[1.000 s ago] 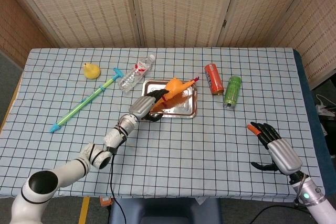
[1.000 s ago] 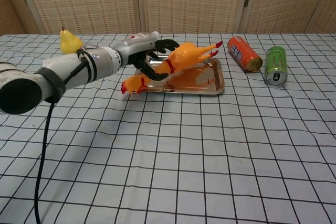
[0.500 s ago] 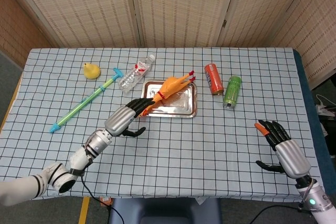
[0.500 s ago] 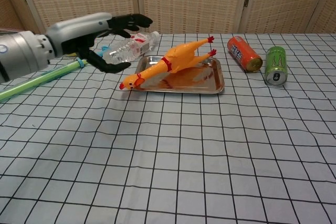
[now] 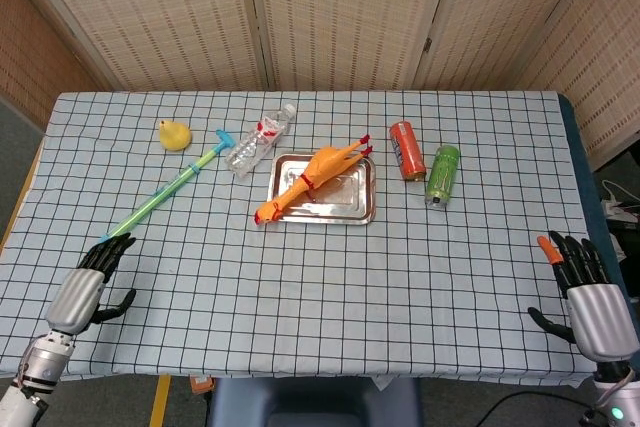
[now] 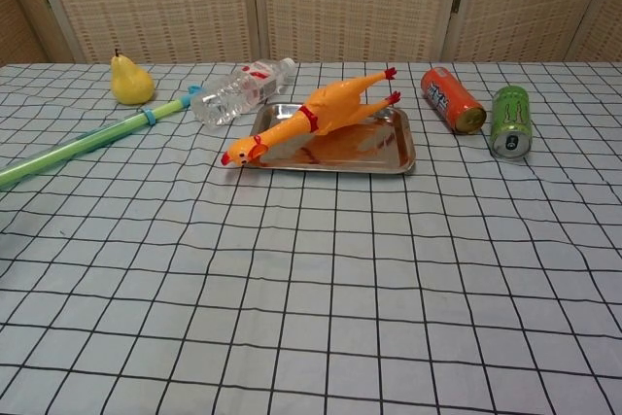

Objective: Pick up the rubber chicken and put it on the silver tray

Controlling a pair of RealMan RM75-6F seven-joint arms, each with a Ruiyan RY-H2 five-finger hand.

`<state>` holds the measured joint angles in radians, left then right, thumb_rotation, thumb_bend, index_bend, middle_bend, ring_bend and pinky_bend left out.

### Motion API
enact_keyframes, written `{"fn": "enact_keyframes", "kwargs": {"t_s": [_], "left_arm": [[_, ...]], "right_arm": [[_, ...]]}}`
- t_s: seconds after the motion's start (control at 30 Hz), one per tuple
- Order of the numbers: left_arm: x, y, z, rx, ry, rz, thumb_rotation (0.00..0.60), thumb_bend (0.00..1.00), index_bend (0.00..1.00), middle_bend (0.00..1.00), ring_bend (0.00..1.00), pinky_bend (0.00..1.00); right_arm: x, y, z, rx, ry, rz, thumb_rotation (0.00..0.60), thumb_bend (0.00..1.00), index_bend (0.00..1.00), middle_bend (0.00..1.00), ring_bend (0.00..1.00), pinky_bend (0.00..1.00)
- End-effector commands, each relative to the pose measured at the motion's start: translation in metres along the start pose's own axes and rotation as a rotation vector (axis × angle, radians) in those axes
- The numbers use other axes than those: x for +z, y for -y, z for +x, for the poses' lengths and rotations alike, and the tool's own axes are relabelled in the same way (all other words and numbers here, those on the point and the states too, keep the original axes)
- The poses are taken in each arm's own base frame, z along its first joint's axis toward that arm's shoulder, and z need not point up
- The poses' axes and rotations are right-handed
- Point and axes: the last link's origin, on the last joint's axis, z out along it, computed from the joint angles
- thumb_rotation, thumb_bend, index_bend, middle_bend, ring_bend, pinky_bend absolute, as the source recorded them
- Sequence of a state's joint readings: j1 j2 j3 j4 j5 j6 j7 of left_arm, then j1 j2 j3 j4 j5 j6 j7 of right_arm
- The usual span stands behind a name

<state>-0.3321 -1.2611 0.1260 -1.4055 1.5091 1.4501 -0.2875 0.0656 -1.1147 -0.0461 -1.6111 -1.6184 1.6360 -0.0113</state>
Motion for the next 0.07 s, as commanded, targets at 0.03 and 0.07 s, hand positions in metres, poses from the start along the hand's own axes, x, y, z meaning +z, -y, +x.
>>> {"fn": "enact_keyframes", "kwargs": {"t_s": [0.03, 0.07], "left_arm": [[-0.0256, -0.0057, 0.0098, 0.087, -0.028, -0.031, 0.6, 0.41, 0.0, 0.0, 0.0, 0.08], [-0.0276, -0.0074, 0.0106, 0.089, -0.028, -0.041, 0.6, 0.41, 0.0, 0.0, 0.0, 0.08]], "right_arm": [[-0.0065, -0.0027, 0.0053, 0.006, -0.009, -0.016, 0.6, 0.1, 0.0, 0.0, 0.0, 0.0], [-0.007, -0.0033, 0.0064, 0.007, -0.012, -0.019, 0.6, 0.1, 0.0, 0.0, 0.0, 0.0]]}}
